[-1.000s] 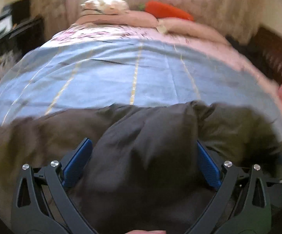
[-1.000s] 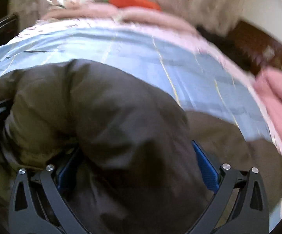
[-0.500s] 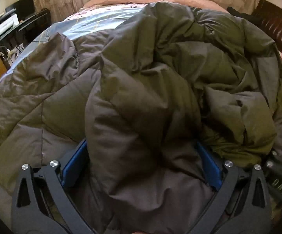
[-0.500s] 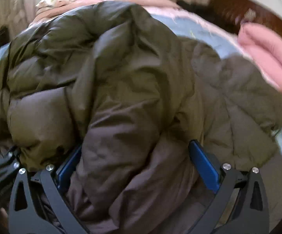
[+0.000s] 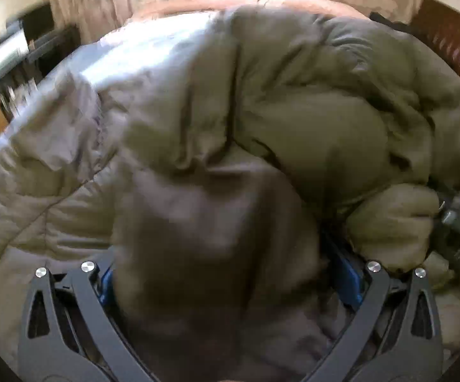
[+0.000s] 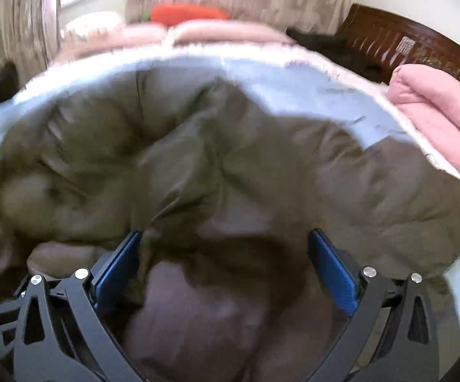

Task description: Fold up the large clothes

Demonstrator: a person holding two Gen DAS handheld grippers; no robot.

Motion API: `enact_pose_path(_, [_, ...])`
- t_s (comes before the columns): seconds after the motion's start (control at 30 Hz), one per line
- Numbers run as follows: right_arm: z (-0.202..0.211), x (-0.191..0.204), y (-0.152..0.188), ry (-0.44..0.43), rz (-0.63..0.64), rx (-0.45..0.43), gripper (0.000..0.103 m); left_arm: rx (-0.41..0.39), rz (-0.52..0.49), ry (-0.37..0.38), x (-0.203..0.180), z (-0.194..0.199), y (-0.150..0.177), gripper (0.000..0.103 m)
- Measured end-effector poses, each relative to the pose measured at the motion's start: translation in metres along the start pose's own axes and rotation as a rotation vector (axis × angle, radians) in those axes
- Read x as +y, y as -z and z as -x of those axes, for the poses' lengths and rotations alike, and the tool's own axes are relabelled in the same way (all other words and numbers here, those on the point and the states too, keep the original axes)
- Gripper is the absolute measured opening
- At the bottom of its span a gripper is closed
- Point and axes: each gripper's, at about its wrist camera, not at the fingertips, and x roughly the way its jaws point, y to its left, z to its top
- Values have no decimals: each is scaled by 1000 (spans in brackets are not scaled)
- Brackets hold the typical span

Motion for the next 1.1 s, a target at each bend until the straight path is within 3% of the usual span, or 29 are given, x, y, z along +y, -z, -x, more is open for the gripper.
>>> enact_pose_path(0.13, [2,7,-4,34,18,-8,102,15,0,-16,0,-2,-2,101])
enact_pose_path(0.23, [11,-1,-15,16,10,-8,102,109,-15,-2,-6,2,-17,101])
enact_pose_path(0.33, [36,-13,-30,-62,-90,-111,102,25,57,47,7,22,-19,101])
enact_pose_path(0.37, [36,-15,-35,-101,-130,-118,102,-3,77,36,11,22,-19,101])
enact_pose_path(0.43, [18,-10,-39,-127,-150,-85,102,20,78,14,12,0,-10,101])
enact_pose_path(0.5, [-19,12,-30,-72,-55,10,102,-18,65,-5,8,-6,-7,101])
enact_pose_path(0.6, [-21,29,-26,14,16,-18,102,-19,52,-33,2,-6,-7,101])
enact_pose_path(0.73, [-24,24,-26,-15,-9,-6,102,-19,62,-6,9,-1,-6,101])
enact_pose_path(0.83, [-25,25,-27,-15,-7,-6,102,21,23,85,22,12,-10,101])
enact_pose_path(0.87, [-26,24,-28,-15,-8,-6,102,9,15,115,35,24,-17,101])
enact_pose_path(1.0, [-27,23,-29,-13,-10,-6,102,-61,80,105,96,53,-37,101])
enact_pose_path(1.1, [-27,23,-29,-14,-12,-7,102,-110,175,-34,166,72,-43,101])
